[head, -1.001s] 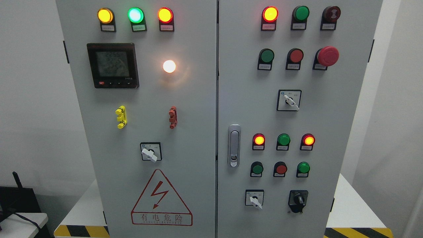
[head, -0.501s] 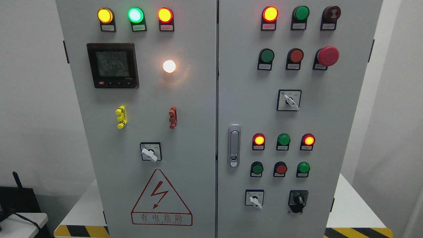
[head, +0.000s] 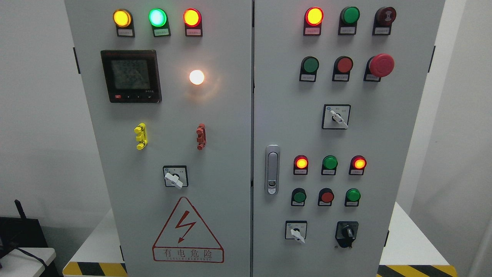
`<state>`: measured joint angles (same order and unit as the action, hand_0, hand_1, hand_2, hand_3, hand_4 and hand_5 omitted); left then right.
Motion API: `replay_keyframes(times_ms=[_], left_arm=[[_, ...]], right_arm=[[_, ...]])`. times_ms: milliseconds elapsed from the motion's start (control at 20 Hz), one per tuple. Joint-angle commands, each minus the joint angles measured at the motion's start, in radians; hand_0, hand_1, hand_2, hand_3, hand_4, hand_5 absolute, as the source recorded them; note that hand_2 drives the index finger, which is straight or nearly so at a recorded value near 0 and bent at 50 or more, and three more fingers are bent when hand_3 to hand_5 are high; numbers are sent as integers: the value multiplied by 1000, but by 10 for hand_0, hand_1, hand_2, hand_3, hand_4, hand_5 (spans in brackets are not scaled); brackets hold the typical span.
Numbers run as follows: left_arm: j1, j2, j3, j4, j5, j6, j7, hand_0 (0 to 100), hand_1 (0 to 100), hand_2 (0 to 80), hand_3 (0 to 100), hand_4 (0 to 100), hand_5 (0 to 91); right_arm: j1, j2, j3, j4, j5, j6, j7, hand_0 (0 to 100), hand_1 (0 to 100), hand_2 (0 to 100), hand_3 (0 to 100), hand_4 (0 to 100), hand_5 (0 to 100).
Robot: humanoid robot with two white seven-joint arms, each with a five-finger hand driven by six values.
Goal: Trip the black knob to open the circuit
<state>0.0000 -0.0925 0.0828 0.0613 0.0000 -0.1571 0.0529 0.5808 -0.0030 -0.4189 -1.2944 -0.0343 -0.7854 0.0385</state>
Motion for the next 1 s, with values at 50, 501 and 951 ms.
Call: replay_keyframes(times_ms=[50, 501, 951], left_arm=[[-9, 0, 0, 0, -32, 1, 1, 120, 389, 0, 0, 0, 0], [-8, 0, 0, 0, -32, 1, 1, 120, 389, 0, 0, 0, 0], [-8, 0, 0, 0, -32, 1, 1, 120, 389, 0, 0, 0, 0]], right_arm=[[-85, 6, -41, -247, -1, -121, -20, 338, 578, 280, 624, 711, 830], [-223, 2, -49, -295, 7, 33, -46, 335, 589, 310, 642, 703, 827], [-306, -6, -37, -338, 85, 188, -80, 312, 626, 311, 685, 745, 910]])
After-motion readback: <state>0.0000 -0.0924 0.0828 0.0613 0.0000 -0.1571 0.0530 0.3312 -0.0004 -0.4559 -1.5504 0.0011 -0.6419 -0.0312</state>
